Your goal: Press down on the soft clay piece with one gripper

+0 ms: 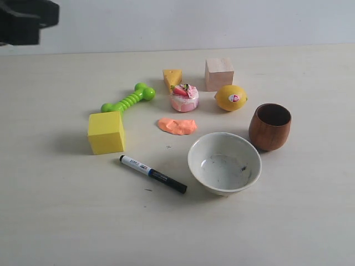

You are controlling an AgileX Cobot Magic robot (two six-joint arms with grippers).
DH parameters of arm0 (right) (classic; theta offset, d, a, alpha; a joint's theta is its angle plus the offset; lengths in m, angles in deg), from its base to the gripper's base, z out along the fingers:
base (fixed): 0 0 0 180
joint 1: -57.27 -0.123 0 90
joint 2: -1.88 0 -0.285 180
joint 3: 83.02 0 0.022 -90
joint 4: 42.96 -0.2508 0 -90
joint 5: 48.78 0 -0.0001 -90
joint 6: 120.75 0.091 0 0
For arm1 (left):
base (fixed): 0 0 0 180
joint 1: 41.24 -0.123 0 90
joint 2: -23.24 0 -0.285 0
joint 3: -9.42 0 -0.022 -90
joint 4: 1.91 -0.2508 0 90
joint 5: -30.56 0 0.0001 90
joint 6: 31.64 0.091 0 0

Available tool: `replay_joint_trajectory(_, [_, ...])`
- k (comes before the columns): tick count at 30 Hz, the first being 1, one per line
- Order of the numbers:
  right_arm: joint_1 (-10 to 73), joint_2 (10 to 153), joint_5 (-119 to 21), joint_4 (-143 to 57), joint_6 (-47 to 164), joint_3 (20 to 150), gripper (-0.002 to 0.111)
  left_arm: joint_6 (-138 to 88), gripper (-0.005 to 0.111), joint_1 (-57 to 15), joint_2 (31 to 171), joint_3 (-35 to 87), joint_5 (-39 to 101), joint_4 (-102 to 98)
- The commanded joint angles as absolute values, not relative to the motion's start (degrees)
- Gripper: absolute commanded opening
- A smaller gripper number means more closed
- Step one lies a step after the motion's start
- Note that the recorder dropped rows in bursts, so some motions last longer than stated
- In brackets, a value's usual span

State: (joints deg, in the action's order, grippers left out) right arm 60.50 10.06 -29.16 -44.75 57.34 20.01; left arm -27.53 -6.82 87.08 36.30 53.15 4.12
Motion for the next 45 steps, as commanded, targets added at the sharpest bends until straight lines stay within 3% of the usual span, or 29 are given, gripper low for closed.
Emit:
replay_joint_trajectory(1, [60.77,9.67,-29.56,-44.53,57.31,19.76,0.000,-27.60,0.000,-6.97,79.40,36.66,55.87,4.26])
replay_joint_trajectory(12, [60.77,9.67,-29.56,-44.53,57.31,19.76,0.000,-25.97,0.000,-6.97,67.48,36.66,59.12,2.43])
replay_joint_trajectory(23, [60.77,9.67,-29.56,-44.53,57.31,19.76,0.000,-25.97,0.000,-7.28,65.67,37.02,59.12,-2.63])
replay_joint_trajectory(27, [60.77,9.67,-29.56,-44.53,57.31,19.76,0.000,-27.34,0.000,-13.77,63.09,39.17,59.12,-1.56])
replay_joint_trajectory(37, [60.77,9.67,-29.56,-44.53,57.31,19.76,0.000,-27.70,0.000,-39.62,51.11,50.42,59.12,5.38])
replay_joint_trajectory(45, [60.77,9.67,-29.56,-44.53,57.31,19.76,0.000,-27.30,0.000,-43.36,48.80,61.88,58.87,4.86])
